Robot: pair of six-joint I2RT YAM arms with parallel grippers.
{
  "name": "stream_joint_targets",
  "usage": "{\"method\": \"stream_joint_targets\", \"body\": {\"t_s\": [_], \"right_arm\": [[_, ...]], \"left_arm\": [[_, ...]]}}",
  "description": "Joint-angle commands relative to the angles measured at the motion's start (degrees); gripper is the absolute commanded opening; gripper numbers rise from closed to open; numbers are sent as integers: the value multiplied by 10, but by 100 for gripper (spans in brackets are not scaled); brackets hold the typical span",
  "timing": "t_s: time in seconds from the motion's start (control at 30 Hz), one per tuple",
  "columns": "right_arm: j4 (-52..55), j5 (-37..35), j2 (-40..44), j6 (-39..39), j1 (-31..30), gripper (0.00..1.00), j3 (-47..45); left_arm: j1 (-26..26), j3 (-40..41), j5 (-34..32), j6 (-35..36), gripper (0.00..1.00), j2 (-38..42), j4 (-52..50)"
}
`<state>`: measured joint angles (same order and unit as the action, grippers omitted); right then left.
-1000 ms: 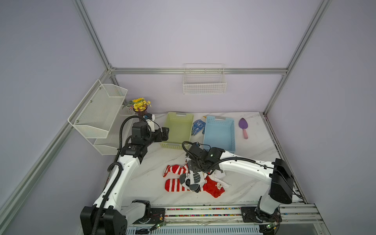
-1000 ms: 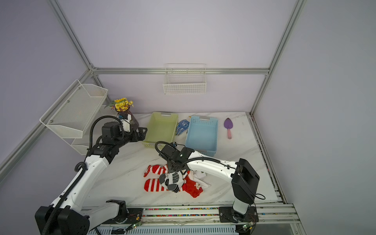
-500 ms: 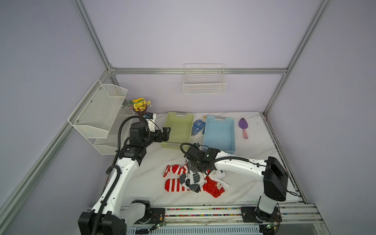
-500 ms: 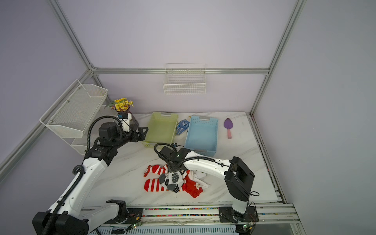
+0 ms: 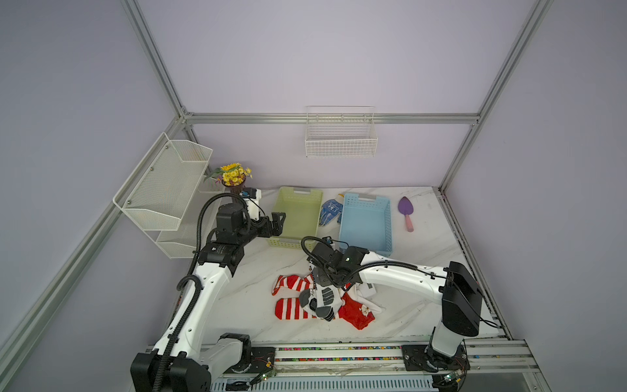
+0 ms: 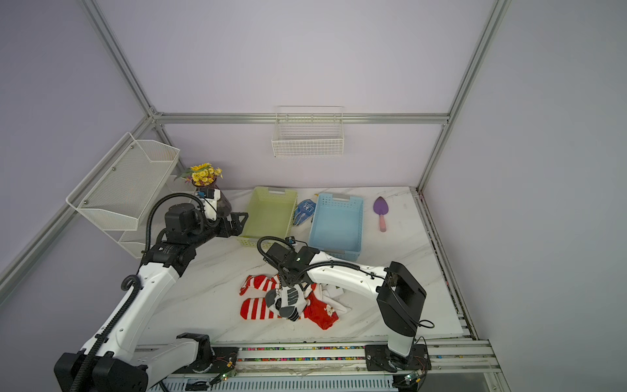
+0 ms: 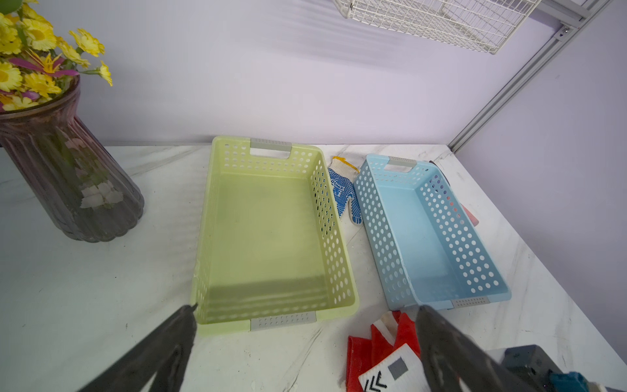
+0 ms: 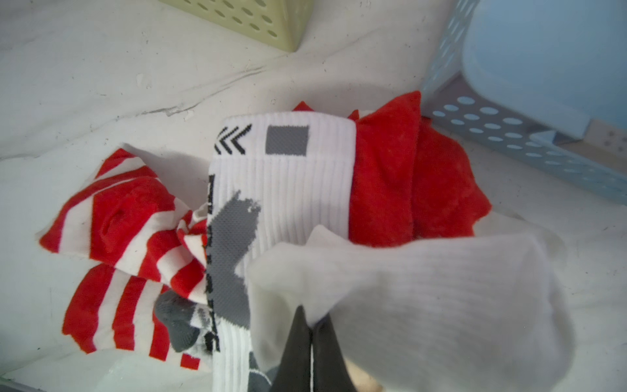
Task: Sort the socks into the basket by color
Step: Pick up the sock at the center of the board.
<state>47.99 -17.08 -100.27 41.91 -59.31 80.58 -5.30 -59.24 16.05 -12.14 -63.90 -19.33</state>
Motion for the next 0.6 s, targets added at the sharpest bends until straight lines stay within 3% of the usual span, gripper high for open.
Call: {"method": "stream_joint_targets", "body": {"t_s": [0.0, 0.57], "right_arm": [[-13, -6, 42, -6, 11, 4, 4], [-11, 21, 133, -59, 108, 3, 14]], "left_arm": [[-2, 12, 26, 17, 100, -4, 18], [-17, 11, 31, 20, 100, -9, 19]]}}
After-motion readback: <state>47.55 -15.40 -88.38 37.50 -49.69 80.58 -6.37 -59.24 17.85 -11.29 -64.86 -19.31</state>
